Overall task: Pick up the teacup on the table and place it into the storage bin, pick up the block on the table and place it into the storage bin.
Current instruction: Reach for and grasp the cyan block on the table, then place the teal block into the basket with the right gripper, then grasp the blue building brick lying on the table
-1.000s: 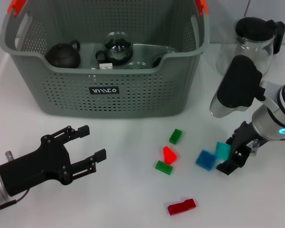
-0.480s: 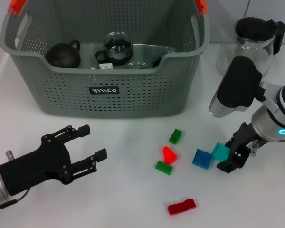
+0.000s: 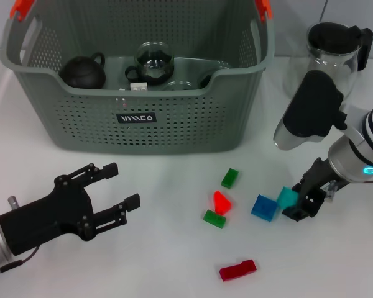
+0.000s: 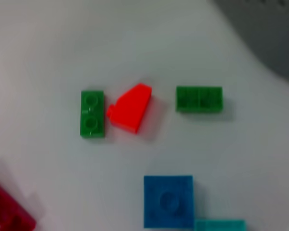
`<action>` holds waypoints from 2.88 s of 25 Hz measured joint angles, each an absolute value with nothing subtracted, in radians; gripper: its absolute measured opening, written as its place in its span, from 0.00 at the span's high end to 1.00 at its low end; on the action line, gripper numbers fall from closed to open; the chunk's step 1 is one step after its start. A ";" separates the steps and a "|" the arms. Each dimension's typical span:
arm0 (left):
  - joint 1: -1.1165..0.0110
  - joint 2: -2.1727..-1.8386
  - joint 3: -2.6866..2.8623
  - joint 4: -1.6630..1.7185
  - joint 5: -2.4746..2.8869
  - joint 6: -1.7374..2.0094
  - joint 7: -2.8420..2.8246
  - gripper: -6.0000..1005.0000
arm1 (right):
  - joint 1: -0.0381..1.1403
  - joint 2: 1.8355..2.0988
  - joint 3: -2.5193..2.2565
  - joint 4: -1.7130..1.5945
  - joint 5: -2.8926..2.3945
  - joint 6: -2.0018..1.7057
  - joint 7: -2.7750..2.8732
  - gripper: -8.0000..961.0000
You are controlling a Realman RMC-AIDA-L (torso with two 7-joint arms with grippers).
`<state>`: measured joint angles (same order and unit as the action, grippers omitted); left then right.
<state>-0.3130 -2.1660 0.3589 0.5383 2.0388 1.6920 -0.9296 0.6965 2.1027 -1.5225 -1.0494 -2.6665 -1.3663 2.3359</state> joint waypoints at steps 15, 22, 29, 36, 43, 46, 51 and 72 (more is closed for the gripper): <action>-0.313 -2.166 0.359 0.538 2.036 1.690 -0.929 0.24 | 0.684 2.098 -1.469 -1.089 -2.644 -1.397 2.329 0.56; -0.309 -2.166 0.349 0.541 2.035 1.690 -0.930 0.24 | 0.622 2.097 -1.259 -1.277 -2.450 -1.558 2.193 0.56; -0.298 -2.160 0.335 0.551 2.050 1.725 -0.929 0.24 | 0.602 2.093 -0.899 -1.363 -2.006 -1.785 2.012 0.56; -0.298 -2.145 0.334 0.601 2.193 1.942 -0.909 0.24 | 0.648 2.097 -0.883 -1.358 -1.894 -1.674 2.002 0.56; -0.314 -2.148 0.331 0.590 2.205 1.962 -0.911 0.24 | 0.799 2.095 -1.061 -1.219 -1.950 -1.241 2.056 0.56; -0.316 -2.151 0.332 0.589 2.201 1.968 -0.910 0.24 | 0.917 2.095 -1.093 -1.065 -2.027 -1.072 2.102 0.56; -0.318 -2.158 0.331 0.589 2.193 1.965 -0.910 0.24 | 1.109 2.081 -1.093 -0.737 -2.116 -0.881 2.116 0.56; -0.321 -2.157 0.319 0.578 2.165 1.965 -0.910 0.24 | 0.807 2.065 -1.026 -1.156 -1.861 -1.275 2.106 0.18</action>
<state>-0.3207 -2.1568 0.3191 0.5783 2.1646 1.9648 -0.9098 0.8074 2.0655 -1.0256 -1.1562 -1.8606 -1.2752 2.1062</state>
